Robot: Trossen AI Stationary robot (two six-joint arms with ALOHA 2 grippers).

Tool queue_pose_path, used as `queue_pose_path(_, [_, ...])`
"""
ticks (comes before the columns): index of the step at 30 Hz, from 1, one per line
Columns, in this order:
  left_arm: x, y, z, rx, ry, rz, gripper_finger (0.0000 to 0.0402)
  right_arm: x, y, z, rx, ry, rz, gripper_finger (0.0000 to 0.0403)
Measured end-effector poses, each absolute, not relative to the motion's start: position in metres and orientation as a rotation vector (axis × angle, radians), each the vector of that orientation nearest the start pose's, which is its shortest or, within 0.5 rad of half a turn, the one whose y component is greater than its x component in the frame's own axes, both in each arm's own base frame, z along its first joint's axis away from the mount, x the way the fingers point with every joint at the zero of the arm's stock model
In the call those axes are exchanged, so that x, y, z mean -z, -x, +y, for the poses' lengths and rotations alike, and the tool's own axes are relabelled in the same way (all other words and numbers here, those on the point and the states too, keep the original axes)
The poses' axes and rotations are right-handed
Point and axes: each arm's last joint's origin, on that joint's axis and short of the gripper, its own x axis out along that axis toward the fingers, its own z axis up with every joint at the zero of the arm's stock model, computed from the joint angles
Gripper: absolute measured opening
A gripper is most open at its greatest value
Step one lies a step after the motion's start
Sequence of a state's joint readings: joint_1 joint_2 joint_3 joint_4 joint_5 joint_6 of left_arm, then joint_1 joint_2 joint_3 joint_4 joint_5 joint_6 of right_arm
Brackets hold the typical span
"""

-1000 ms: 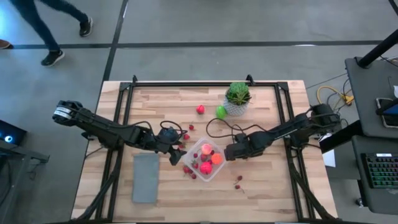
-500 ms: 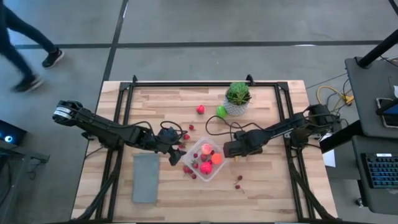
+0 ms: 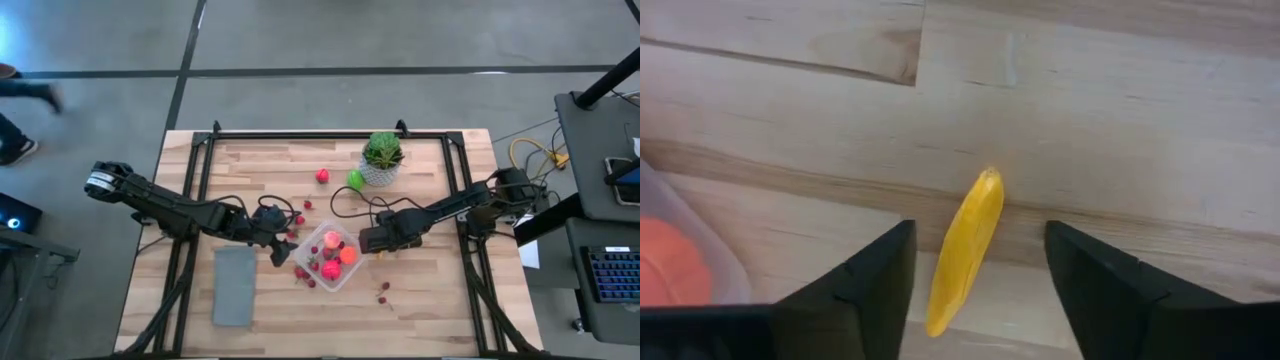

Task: Pick and placing Produce into tupperware
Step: Put the yellow squash into the transparent bin

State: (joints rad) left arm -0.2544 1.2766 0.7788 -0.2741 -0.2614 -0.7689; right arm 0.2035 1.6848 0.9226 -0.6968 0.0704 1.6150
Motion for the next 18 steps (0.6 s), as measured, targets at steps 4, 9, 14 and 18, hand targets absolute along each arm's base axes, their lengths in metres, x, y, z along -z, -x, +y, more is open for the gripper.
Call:
queue_pose_path(4, [-0.2245,-0.2491,-0.0571,-0.287,0.520,0.705,0.0270,-0.1440,-0.2741,0.0545,1.039,-1.114,1.148,0.0195])
queue_pose_path(9, [-0.2245,-0.2491,-0.0570,-0.283,0.511,0.706,0.0270,-0.1440,-0.2741,0.0550,1.050,-1.146,1.150,0.0180])
queue_pose_path(14, [-0.2245,-0.2491,-0.0570,-0.276,0.493,0.709,0.0270,-0.1438,-0.2745,0.0554,1.044,-1.155,1.155,0.0159])
queue_pose_path(18, [-0.2245,-0.2492,-0.0567,-0.277,0.492,0.709,0.0270,-0.1439,-0.2749,0.0556,1.040,-1.159,1.154,0.0133])
